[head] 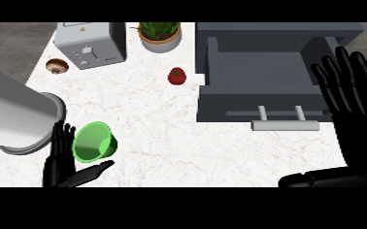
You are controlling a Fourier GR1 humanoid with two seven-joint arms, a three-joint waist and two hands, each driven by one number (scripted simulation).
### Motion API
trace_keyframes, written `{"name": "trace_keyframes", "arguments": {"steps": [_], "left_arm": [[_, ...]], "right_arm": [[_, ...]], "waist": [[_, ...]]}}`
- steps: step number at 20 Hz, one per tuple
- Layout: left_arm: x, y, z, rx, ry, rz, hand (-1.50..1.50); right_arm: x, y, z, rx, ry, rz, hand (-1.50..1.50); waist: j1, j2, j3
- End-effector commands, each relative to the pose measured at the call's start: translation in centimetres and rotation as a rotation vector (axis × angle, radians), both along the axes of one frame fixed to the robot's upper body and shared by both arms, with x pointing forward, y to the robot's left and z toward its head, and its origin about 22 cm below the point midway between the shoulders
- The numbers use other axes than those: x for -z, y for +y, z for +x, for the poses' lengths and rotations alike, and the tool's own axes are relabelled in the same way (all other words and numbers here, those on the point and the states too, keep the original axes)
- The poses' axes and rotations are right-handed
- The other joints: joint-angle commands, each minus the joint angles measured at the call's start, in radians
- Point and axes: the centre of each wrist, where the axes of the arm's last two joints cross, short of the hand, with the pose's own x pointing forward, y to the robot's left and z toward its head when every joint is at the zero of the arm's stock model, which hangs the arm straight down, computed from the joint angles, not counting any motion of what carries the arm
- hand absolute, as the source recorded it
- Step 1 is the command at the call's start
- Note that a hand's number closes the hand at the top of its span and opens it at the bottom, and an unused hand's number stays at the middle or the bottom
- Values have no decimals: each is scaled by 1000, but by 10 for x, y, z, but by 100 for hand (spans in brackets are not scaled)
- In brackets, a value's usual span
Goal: Pick up the cup, place it into the drawer and close the drawer
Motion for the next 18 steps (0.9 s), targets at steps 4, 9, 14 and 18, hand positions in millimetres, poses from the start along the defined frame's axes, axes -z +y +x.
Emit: {"name": "trace_keyframes", "arguments": {"steps": [4,9,14,18], "left_arm": [[29,12,-7,17,-16,-18,-150],[20,-8,27,38,-45,-29,-150],[22,-25,26,30,-54,-99,-150],[28,-9,30,45,-58,-104,-150]], "right_arm": [[12,25,8,12,-6,6,-150],[-4,5,-4,2,1,-16,-150],[7,3,-7,-10,1,-1,-150],[7,-2,-11,1,5,3,-150]], "waist": [[0,1,0],[-3,0,0],[-2,0,0],[-4,0,0]]}}
